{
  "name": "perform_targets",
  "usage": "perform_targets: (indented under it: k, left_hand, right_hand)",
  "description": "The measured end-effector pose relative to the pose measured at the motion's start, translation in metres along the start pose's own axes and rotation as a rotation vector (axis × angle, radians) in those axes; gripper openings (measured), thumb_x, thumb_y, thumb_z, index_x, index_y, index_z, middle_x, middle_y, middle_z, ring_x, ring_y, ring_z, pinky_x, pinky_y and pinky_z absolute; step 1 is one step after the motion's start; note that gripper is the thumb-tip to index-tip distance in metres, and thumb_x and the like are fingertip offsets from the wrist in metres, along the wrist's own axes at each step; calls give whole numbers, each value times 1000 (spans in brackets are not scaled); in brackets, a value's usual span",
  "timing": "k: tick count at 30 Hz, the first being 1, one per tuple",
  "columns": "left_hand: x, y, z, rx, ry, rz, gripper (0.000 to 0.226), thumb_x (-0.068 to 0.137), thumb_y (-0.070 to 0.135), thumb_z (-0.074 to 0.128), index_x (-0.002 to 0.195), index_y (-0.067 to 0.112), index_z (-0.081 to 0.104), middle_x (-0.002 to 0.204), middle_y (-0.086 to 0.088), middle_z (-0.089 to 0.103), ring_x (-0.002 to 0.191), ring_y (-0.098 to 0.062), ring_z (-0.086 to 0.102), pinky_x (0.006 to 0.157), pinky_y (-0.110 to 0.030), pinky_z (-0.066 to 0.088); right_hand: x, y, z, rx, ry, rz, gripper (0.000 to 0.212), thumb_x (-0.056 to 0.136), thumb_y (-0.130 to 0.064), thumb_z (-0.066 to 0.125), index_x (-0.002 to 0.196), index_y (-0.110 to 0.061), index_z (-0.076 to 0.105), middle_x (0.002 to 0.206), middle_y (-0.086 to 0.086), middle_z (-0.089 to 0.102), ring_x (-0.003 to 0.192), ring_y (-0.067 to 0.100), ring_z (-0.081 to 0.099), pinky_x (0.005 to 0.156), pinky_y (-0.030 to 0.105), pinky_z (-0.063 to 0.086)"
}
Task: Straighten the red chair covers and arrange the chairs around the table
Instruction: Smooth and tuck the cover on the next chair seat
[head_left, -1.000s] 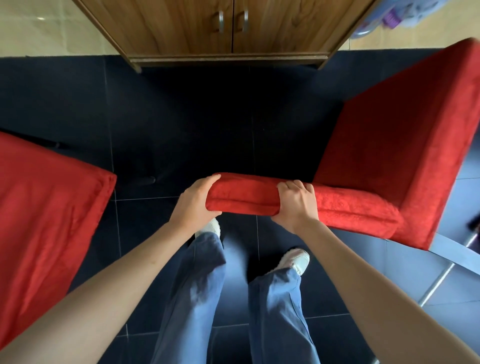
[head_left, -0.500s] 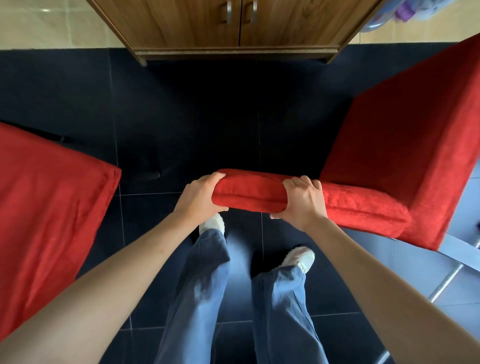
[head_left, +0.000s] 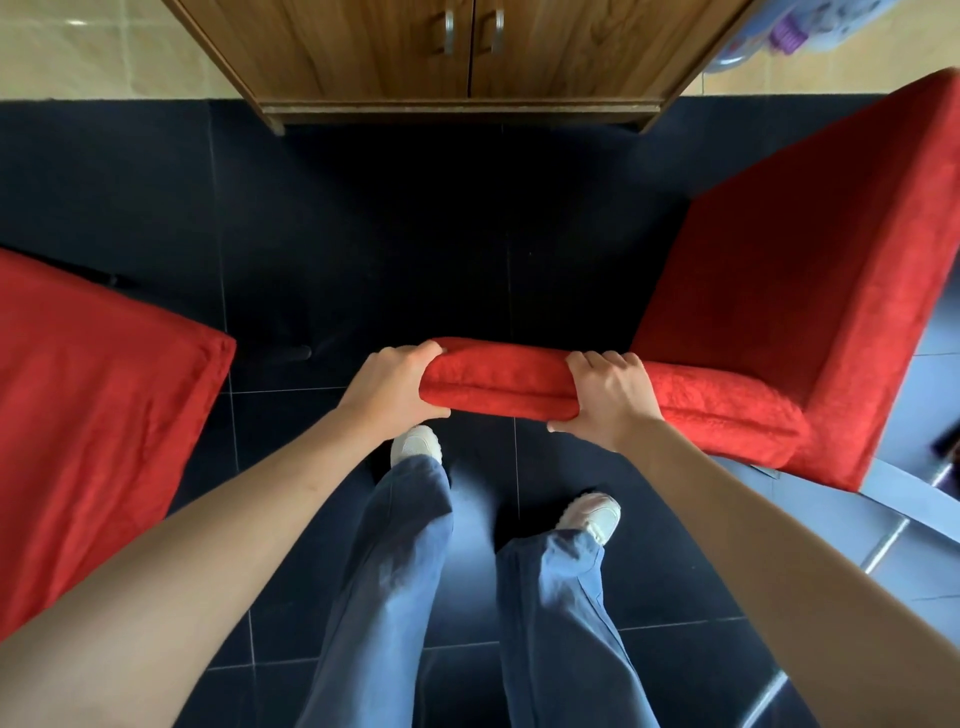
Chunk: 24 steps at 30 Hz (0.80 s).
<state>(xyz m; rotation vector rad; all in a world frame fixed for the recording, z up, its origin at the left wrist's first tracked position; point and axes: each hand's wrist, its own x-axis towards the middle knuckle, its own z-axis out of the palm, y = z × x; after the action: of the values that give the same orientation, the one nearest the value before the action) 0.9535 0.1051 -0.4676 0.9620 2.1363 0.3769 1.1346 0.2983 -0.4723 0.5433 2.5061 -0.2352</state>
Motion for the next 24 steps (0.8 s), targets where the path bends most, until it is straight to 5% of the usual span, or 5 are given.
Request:
perform_targets:
  k: [6, 12, 24]
  left_hand:
    - [0, 14, -18, -13, 48, 54, 56, 64, 30, 85, 113, 15, 61, 91, -1, 69, 80, -21, 66, 68, -27, 47]
    - [-13, 30, -7, -361, 379, -34, 80, 54, 25, 92, 125, 22, 56, 109, 15, 61, 99, -1, 57, 89, -12, 40]
    - [-18, 65, -25, -433, 313, -47, 59, 48, 28, 94, 94, 30, 58, 82, 21, 62, 82, 15, 58, 69, 0, 41]
  right_hand:
    - [-3, 11, -22, -42, 76, -105, 62, 66, -63, 73, 91, -8, 58, 81, 5, 65, 75, 27, 62, 80, 37, 38]
    - [1, 28, -50, -150, 131, -159, 58, 69, -65, 65, 83, -10, 57, 74, 4, 65, 68, 26, 62, 83, 37, 30]
    - [-17, 57, -88, -251, 90, -212, 60, 70, -74, 55, 86, -17, 50, 78, -1, 63, 74, 21, 60, 84, 34, 28]
